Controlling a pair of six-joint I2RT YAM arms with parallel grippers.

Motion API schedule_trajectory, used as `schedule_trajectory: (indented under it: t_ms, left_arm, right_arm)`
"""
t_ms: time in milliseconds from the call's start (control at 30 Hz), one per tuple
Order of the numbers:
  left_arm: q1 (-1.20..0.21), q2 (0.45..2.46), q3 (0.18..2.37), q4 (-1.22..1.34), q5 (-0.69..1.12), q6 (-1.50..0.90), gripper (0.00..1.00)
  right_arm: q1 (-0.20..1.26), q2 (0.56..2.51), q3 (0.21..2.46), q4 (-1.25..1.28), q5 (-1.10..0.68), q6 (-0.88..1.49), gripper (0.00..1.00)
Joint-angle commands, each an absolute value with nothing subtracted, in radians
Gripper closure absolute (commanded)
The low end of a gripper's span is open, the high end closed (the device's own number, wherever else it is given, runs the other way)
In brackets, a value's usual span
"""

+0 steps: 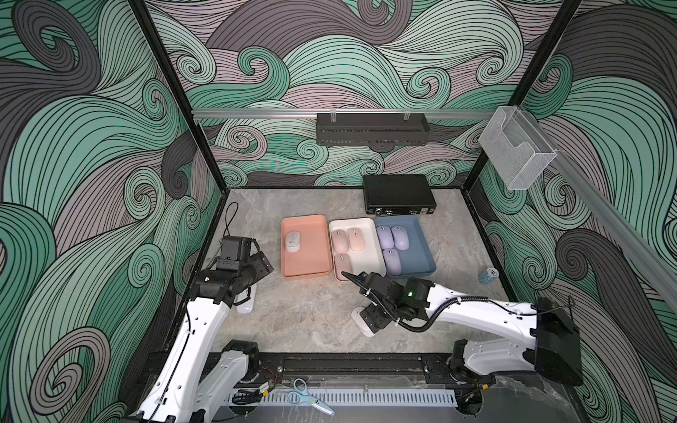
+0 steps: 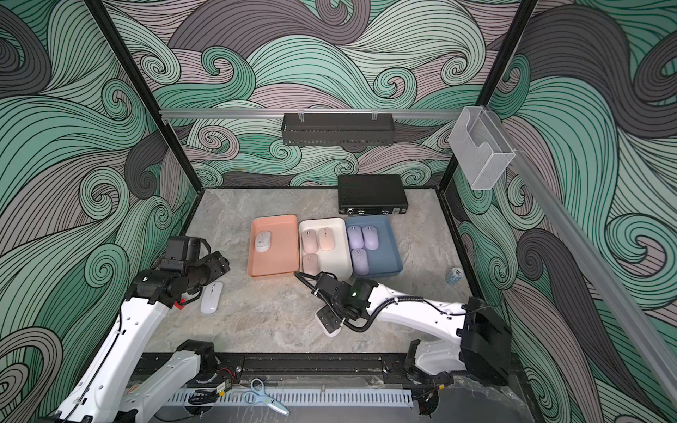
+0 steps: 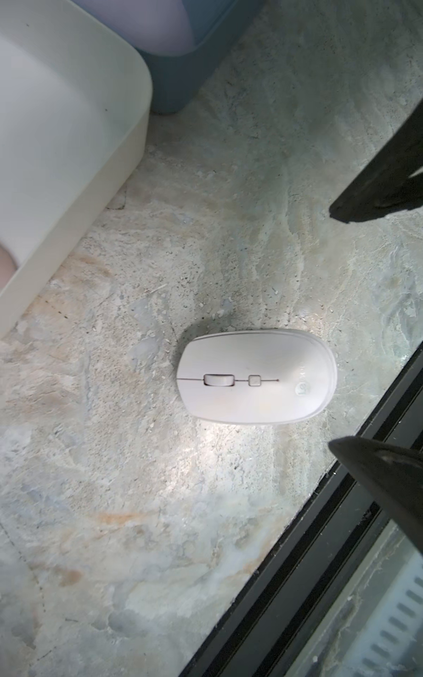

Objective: Place the mice by color into the storage box
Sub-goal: Pick up the mouse from the center of the board.

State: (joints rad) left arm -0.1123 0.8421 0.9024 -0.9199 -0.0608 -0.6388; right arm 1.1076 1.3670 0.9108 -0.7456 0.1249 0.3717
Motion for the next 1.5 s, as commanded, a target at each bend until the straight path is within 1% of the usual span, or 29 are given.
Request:
schedule_trajectory:
  t_ms: [0,33,67,100,133,267,400,533,633,700,767,900,933,967,1067,1300,1467]
  left_arm:
    - [-0.108,0.794,0.862,-0.921,0.038,-0.559,0.18]
    - [-0.107,0.775,0.844,-0.904,0.054,-0.557,0.12]
    - [-0.108,0.748,0.823,-0.882,0.072,-0.554,0.1]
    - [-0.109,0.721,0.801,-0.862,0.088,-0.549,0.02]
    - [-0.109,0.697,0.786,-0.846,0.1,-0.545,0.02]
    - [-0.109,0.593,0.734,-0.778,0.158,-0.54,0.01]
    - [-0.109,0.509,0.679,-0.712,0.111,-0.58,0.02]
    - [-0.109,0.473,0.68,-0.716,0.087,-0.583,0.01]
    - [-0.109,0.466,0.672,-0.705,0.086,-0.585,0.02]
    - [-0.109,0.473,0.674,-0.709,0.086,-0.584,0.01]
    - [-0.109,0.482,0.677,-0.712,0.087,-0.584,0.01]
    - [-0.109,0.495,0.684,-0.719,0.089,-0.584,0.01]
    - [-0.107,0.497,0.686,-0.722,0.085,-0.584,0.01]
    - [-0.107,0.497,0.687,-0.726,0.073,-0.585,0.01]
    - [-0.106,0.495,0.693,-0.738,0.035,-0.589,0.02]
    - [-0.1,0.48,0.691,-0.745,0.002,-0.594,0.01]
    - [-0.098,0.478,0.693,-0.763,-0.047,-0.602,0.01]
  right_arm:
    - [1.109,1.413,0.94,-0.775,0.139,0.348,0.06]
    - [1.111,1.426,0.945,-0.775,0.133,0.343,0.06]
    - [1.109,1.439,0.95,-0.772,0.13,0.336,0.06]
    - [1.11,1.448,0.952,-0.767,0.127,0.332,0.06]
    - [1.11,1.457,0.958,-0.766,0.125,0.331,0.06]
    - [1.111,1.487,0.954,-0.734,0.061,0.315,0.06]
    - [1.113,1.541,0.935,-0.684,-0.019,0.34,0.12]
    - [1.124,1.581,0.919,-0.659,-0.009,0.376,0.15]
    - [1.124,1.61,0.907,-0.65,-0.007,0.399,0.19]
    - [1.127,1.621,0.891,-0.641,0.005,0.416,0.25]
    - [1.13,1.614,0.872,-0.625,0.035,0.444,0.34]
    - [1.134,1.6,0.858,-0.615,0.074,0.479,0.43]
    - [1.14,1.594,0.86,-0.623,0.102,0.489,0.48]
    - [1.146,1.579,0.863,-0.64,0.135,0.508,0.52]
    - [1.15,1.516,0.843,-0.626,0.172,0.536,0.59]
    - [1.16,1.447,0.891,-0.696,0.226,0.549,0.6]
    - [1.16,1.441,1.008,-0.776,0.26,0.518,0.61]
